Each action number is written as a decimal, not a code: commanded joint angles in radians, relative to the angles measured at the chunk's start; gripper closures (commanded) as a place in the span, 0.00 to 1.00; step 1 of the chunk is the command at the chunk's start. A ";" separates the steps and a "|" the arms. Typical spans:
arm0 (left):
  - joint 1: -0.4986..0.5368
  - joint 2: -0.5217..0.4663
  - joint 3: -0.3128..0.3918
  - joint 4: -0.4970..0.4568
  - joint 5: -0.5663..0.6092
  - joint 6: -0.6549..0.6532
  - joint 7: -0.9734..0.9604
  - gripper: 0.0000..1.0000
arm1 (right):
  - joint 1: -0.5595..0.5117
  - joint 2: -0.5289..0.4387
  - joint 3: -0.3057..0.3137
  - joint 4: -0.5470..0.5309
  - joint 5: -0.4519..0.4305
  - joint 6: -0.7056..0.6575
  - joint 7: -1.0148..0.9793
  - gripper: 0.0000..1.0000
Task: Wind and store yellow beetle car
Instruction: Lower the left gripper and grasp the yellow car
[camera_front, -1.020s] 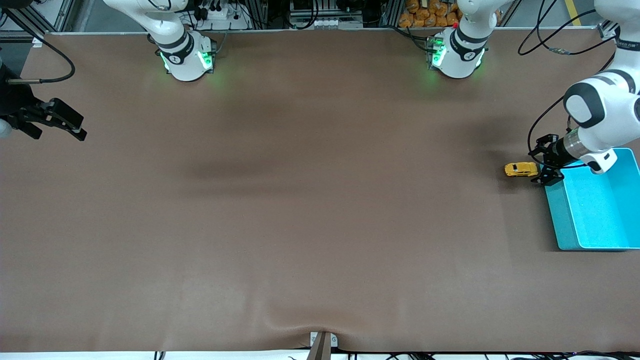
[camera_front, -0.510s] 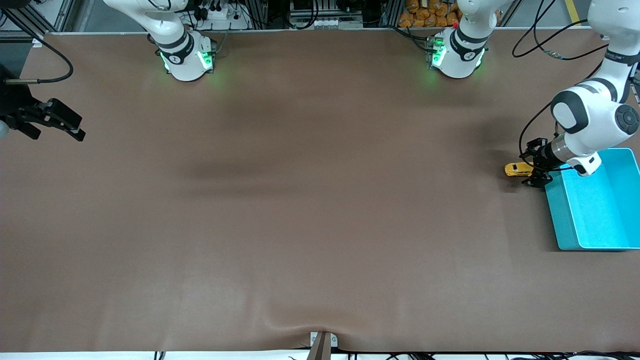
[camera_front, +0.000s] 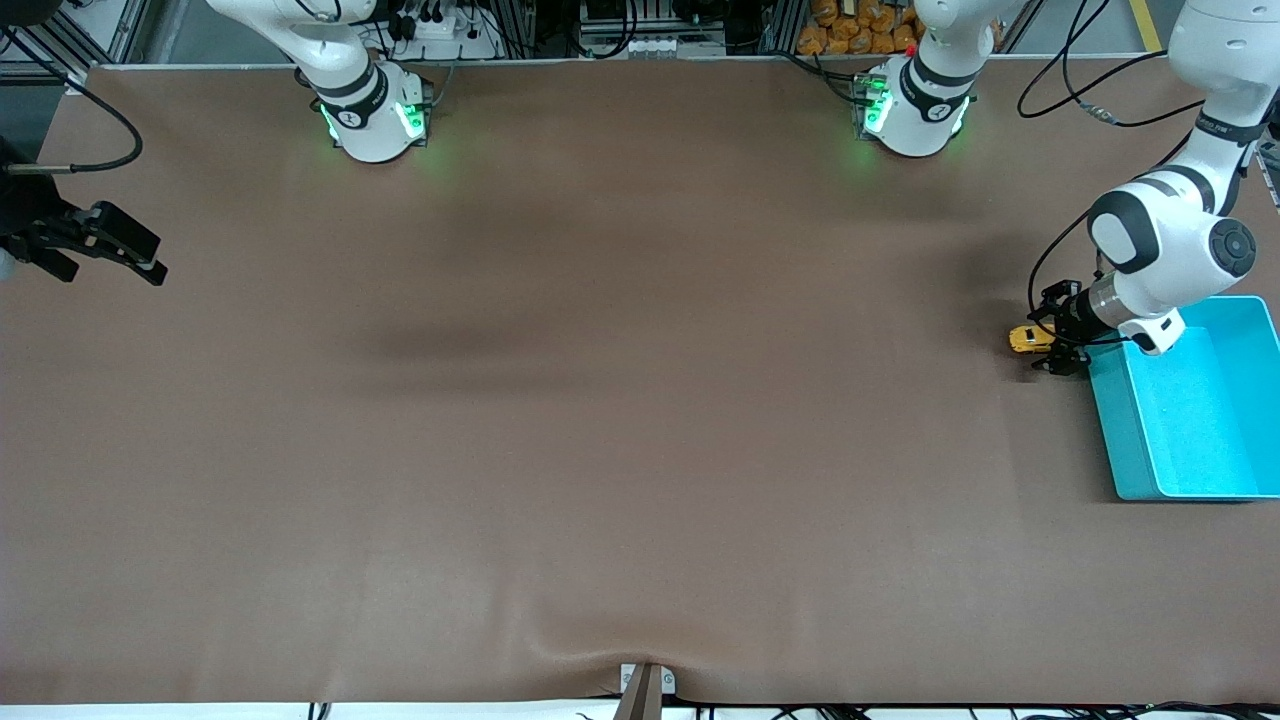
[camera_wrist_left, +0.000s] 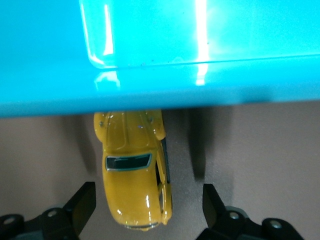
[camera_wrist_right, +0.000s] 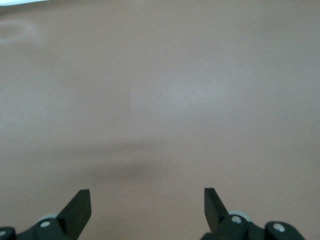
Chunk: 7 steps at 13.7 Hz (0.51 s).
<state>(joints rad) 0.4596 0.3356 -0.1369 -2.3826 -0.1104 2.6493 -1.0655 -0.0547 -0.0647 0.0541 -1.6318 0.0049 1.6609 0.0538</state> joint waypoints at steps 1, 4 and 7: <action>0.005 -0.001 -0.004 -0.004 -0.017 0.018 -0.007 1.00 | -0.008 -0.006 -0.002 0.018 -0.002 -0.039 -0.055 0.00; 0.005 -0.013 -0.004 -0.004 -0.017 0.014 -0.007 1.00 | -0.010 -0.004 -0.002 0.017 -0.003 -0.038 -0.071 0.00; 0.002 -0.044 -0.007 -0.006 -0.015 0.003 -0.008 1.00 | -0.027 -0.003 0.000 0.018 -0.002 -0.038 -0.074 0.00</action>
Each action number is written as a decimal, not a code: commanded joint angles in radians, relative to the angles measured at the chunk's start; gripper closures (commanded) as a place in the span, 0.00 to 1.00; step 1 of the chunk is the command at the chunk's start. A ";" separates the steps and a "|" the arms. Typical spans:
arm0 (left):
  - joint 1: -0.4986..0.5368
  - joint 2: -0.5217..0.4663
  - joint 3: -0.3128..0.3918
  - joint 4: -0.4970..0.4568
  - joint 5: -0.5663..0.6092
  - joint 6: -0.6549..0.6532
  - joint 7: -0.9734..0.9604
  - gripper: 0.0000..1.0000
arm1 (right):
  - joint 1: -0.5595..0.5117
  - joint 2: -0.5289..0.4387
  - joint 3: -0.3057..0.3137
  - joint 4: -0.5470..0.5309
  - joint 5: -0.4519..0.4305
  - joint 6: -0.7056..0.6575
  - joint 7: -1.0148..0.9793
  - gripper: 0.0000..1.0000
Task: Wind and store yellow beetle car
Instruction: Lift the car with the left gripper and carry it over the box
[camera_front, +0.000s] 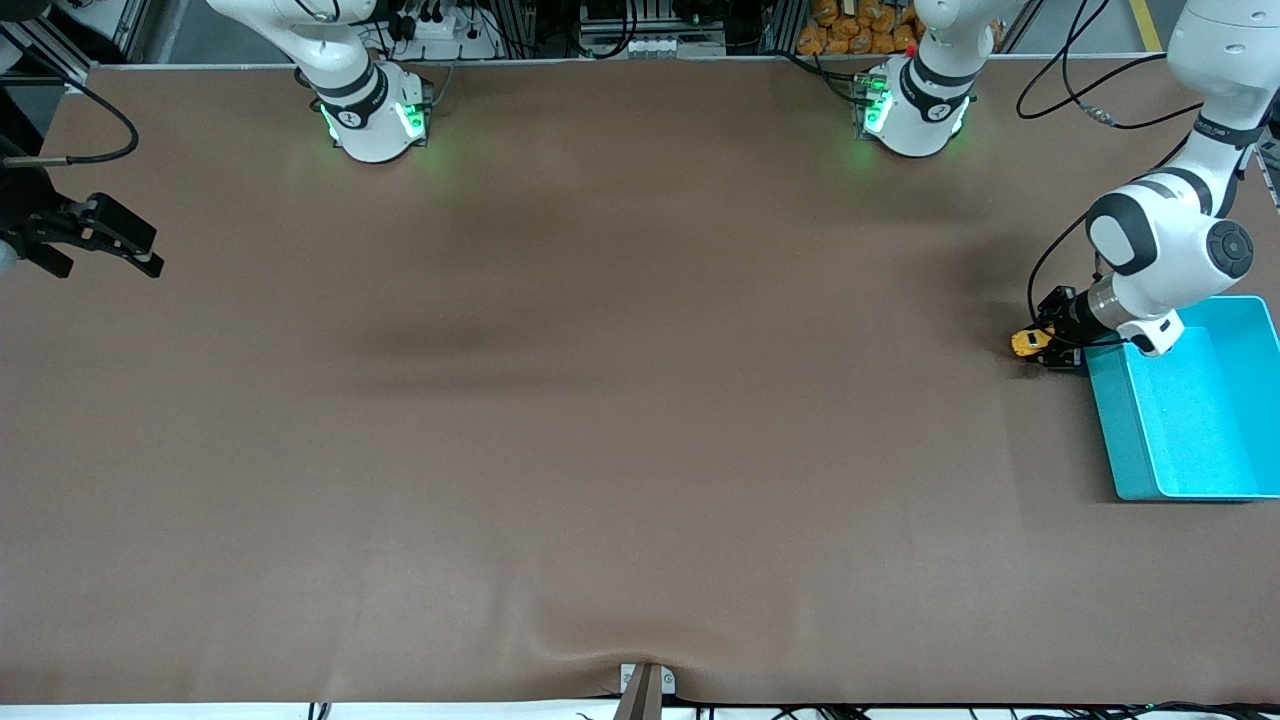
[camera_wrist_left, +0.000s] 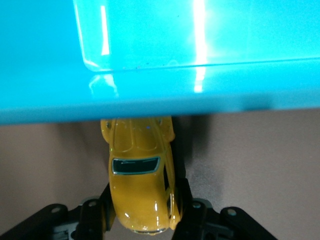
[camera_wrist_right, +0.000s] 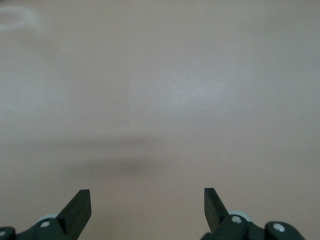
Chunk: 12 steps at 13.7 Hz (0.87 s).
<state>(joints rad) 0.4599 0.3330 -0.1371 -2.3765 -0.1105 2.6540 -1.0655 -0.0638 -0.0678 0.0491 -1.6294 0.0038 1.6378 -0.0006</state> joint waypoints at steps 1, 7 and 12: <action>-0.003 -0.060 -0.012 -0.012 -0.015 -0.028 -0.008 1.00 | -0.018 0.000 0.005 0.016 -0.001 -0.015 -0.019 0.00; -0.014 -0.163 -0.172 0.000 -0.003 -0.124 -0.108 1.00 | -0.019 0.003 0.005 0.016 0.004 -0.009 -0.018 0.00; -0.010 -0.193 -0.194 0.135 0.164 -0.313 -0.097 1.00 | -0.021 0.005 0.005 0.014 0.004 -0.009 -0.019 0.00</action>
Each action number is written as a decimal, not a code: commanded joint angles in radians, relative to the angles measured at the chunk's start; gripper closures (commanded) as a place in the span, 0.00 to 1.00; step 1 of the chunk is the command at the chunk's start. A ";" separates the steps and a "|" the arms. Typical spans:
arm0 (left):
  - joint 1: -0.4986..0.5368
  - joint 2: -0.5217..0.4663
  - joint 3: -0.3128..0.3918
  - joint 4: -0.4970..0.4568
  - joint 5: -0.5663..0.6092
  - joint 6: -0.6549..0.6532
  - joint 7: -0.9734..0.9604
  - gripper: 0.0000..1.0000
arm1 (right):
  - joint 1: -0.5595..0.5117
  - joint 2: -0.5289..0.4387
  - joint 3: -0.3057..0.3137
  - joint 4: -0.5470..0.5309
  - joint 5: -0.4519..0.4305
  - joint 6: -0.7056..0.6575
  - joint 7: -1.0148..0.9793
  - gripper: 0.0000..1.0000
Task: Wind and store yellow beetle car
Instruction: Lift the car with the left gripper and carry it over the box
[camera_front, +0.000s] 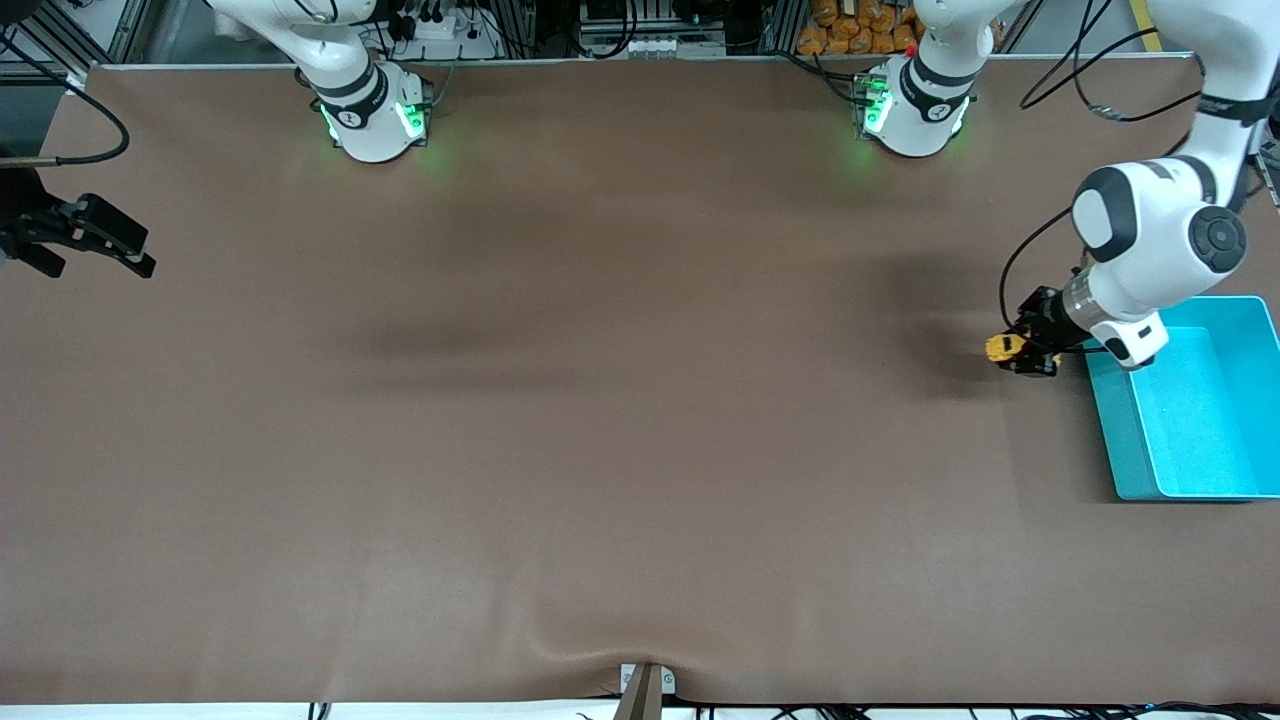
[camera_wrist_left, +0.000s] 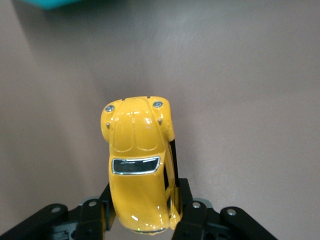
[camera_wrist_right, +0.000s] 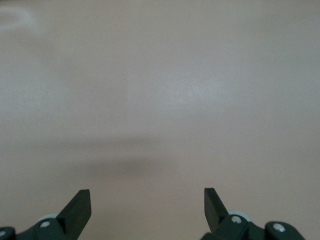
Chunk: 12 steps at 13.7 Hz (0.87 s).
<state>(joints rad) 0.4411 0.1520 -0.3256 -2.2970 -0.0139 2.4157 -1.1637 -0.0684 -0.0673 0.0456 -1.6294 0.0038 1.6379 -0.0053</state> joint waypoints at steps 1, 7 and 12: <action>0.008 -0.008 -0.006 0.083 0.084 -0.090 0.018 1.00 | -0.017 0.004 0.008 0.016 0.004 -0.010 -0.015 0.00; 0.080 0.056 0.010 0.234 0.097 -0.156 0.318 1.00 | -0.017 0.006 0.008 0.014 0.004 -0.010 -0.015 0.00; 0.139 0.155 0.010 0.373 0.241 -0.202 0.590 1.00 | -0.017 0.007 0.008 0.014 0.002 -0.006 -0.013 0.00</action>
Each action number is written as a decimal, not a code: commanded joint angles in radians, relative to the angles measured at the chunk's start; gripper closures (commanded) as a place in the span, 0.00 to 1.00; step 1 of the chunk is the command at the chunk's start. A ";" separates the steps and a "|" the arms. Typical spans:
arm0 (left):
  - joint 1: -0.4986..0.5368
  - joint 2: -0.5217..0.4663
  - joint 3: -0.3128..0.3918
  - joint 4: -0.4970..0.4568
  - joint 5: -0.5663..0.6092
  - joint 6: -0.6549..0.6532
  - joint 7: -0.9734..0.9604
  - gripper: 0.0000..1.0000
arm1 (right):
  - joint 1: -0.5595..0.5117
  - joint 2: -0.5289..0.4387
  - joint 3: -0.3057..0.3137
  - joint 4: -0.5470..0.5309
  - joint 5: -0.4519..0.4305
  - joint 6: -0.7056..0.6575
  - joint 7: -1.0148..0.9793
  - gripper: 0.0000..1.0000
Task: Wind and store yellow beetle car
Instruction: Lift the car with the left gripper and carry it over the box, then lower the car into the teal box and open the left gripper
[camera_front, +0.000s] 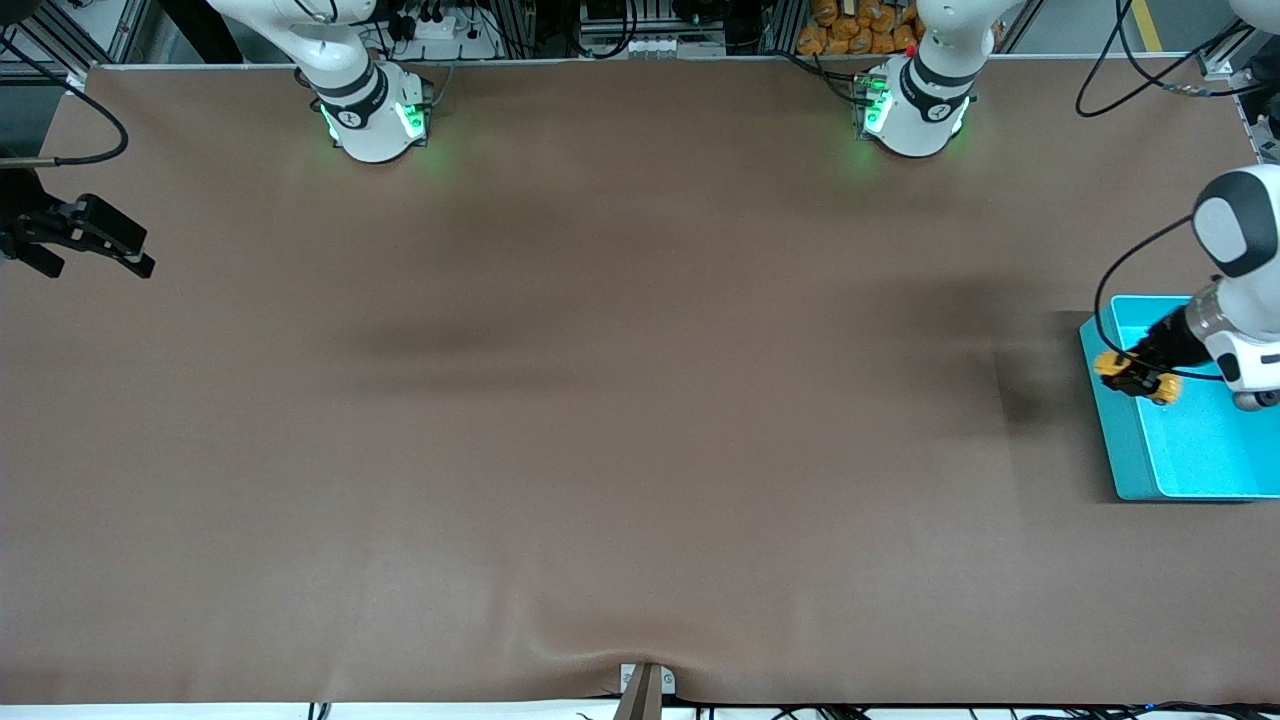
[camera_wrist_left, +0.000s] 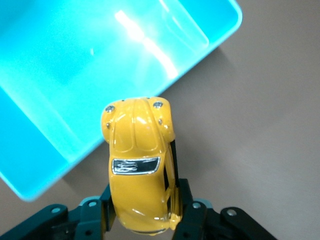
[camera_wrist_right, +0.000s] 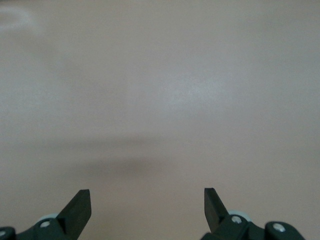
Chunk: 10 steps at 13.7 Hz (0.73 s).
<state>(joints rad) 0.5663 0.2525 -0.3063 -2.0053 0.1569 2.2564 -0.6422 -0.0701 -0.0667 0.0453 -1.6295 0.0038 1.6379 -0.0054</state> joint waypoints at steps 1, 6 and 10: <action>0.027 0.074 -0.010 0.101 0.100 -0.046 0.108 1.00 | -0.016 0.007 0.008 0.014 0.002 -0.006 -0.013 0.00; 0.087 0.172 -0.010 0.210 0.206 -0.064 0.382 1.00 | -0.020 0.008 0.008 0.016 0.005 -0.004 -0.013 0.00; 0.098 0.254 0.021 0.299 0.230 -0.127 0.548 1.00 | -0.020 0.008 0.008 0.016 0.009 -0.004 -0.013 0.00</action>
<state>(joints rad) 0.6616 0.4559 -0.2953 -1.7752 0.3569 2.1711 -0.1566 -0.0724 -0.0660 0.0446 -1.6295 0.0038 1.6383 -0.0054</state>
